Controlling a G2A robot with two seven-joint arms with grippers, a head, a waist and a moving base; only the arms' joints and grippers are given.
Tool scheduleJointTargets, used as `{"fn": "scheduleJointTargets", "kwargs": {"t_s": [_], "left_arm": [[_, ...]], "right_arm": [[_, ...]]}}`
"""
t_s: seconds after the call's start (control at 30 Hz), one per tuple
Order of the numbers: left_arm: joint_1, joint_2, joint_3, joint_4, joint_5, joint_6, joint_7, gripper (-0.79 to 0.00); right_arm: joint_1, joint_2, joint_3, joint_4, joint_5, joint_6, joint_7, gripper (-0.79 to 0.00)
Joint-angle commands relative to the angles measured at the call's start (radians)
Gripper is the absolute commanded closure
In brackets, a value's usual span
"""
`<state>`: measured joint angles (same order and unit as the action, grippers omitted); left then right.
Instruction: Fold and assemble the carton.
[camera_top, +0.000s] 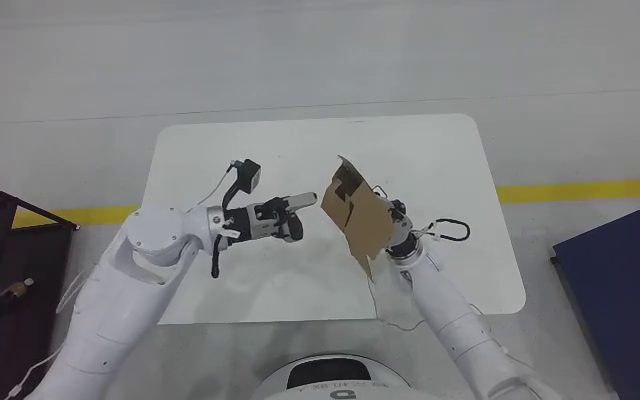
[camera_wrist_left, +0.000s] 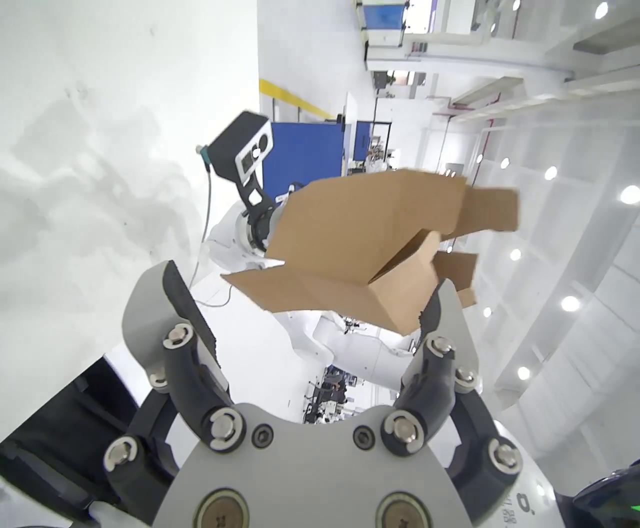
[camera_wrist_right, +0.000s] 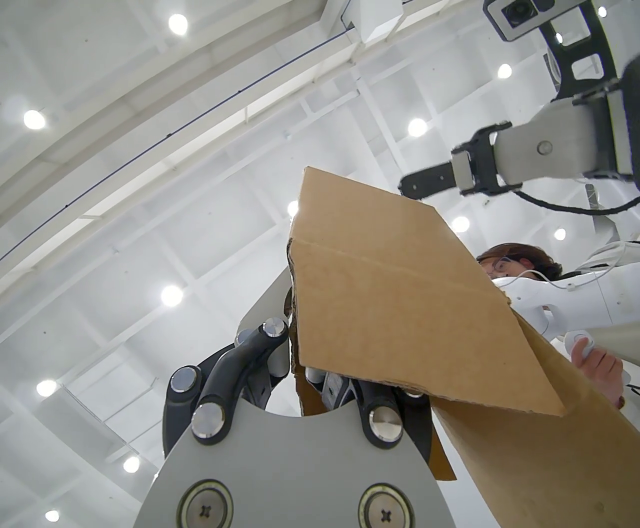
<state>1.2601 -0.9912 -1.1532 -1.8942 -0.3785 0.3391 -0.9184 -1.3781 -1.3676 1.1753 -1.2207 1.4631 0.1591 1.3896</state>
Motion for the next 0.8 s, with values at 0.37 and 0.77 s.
{"fn": "scheduleJointTargets", "kwargs": {"t_s": [0.37, 0.77], "left_arm": [[-0.064, -0.017, 0.085, 0.036, 0.036, 0.059, 0.058, -0.785], [-0.039, -0.010, 0.040, 0.009, 0.013, 0.035, 0.062, -0.785]], "right_arm": [[-0.004, -0.004, -0.001, -0.003, -0.007, 0.000, -0.005, 0.000], [-0.003, -0.006, 0.021, 0.011, 0.007, -0.007, -0.003, 0.000]]}}
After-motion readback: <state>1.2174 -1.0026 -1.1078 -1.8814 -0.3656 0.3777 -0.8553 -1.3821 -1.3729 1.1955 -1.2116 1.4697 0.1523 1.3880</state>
